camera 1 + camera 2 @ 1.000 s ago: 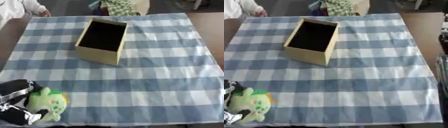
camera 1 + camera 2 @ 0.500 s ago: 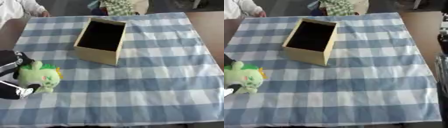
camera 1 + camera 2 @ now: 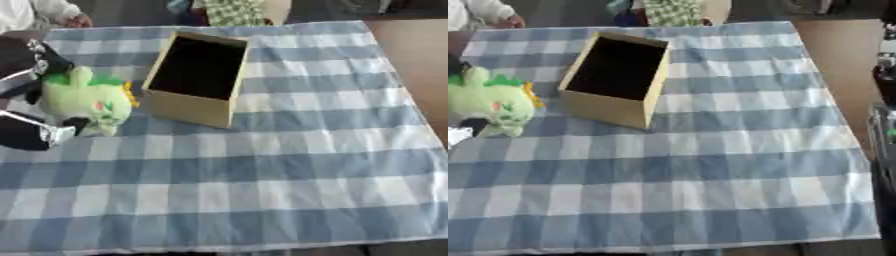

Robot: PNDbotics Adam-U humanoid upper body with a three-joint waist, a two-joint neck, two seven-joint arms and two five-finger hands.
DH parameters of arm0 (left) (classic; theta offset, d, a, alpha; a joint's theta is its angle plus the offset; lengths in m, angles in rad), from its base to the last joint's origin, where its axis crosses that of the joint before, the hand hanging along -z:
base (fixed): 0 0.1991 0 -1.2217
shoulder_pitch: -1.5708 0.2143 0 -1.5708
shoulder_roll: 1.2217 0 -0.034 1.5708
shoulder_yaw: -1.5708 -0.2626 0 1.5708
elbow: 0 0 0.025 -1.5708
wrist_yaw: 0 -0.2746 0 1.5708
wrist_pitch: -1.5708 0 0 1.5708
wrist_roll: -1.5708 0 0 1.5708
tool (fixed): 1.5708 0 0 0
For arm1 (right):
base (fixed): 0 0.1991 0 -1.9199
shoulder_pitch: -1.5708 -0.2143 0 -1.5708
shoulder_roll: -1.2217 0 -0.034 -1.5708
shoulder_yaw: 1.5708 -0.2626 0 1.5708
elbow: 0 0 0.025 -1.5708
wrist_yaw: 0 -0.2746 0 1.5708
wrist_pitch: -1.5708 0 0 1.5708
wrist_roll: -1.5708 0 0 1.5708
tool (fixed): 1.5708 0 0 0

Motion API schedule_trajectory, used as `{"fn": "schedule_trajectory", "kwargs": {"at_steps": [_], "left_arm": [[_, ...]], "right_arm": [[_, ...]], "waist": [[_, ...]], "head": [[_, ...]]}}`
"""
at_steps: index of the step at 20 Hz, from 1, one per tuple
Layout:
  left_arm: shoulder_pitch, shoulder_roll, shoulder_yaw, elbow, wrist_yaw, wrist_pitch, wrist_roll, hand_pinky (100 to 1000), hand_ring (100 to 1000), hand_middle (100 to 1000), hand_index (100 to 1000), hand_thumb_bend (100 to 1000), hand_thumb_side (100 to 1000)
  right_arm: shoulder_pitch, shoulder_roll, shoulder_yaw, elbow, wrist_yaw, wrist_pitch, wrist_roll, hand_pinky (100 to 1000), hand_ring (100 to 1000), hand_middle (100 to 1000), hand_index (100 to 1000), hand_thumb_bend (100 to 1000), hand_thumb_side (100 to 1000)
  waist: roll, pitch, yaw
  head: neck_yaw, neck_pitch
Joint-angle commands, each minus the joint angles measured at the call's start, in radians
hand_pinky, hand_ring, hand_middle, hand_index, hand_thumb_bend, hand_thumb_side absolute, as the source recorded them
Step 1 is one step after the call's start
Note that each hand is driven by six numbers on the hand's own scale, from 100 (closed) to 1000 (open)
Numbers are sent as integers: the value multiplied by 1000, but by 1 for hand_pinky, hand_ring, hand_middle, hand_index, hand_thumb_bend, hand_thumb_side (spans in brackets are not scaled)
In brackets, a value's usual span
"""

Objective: Pick up objects on the table and place them in the box.

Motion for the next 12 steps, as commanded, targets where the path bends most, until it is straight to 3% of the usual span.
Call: {"fn": "schedule_trajectory", "kwargs": {"at_steps": [1, 4, 8, 12], "left_arm": [[-66, -28, 5, -14, -27, 7, -9, 165, 394, 497, 694, 100, 186], [-136, -75, 1, 14, -60, 10, -19, 146, 376, 481, 672, 100, 184], [-163, -98, -7, 52, -76, -5, -11, 141, 369, 475, 664, 100, 183], [-237, -169, 12, 122, -80, -13, -4, 111, 340, 461, 642, 100, 192]], "right_arm": [[-14, -25, 0, -15, -8, -5, 2, 784, 617, 598, 779, 100, 755], [-19, -22, 2, -15, -11, -5, 4, 784, 617, 598, 779, 100, 755], [-21, -22, 1, -15, -13, -5, 5, 784, 617, 598, 779, 100, 755], [-42, -11, 9, -15, -23, -11, 10, 784, 617, 597, 779, 100, 756]], "waist": [[-1, -9, -3], [-3, -4, -6], [-3, -2, -6], [-16, 19, -34]], "head": [[3, 2], [6, -2], [7, -4], [37, -26]]}}
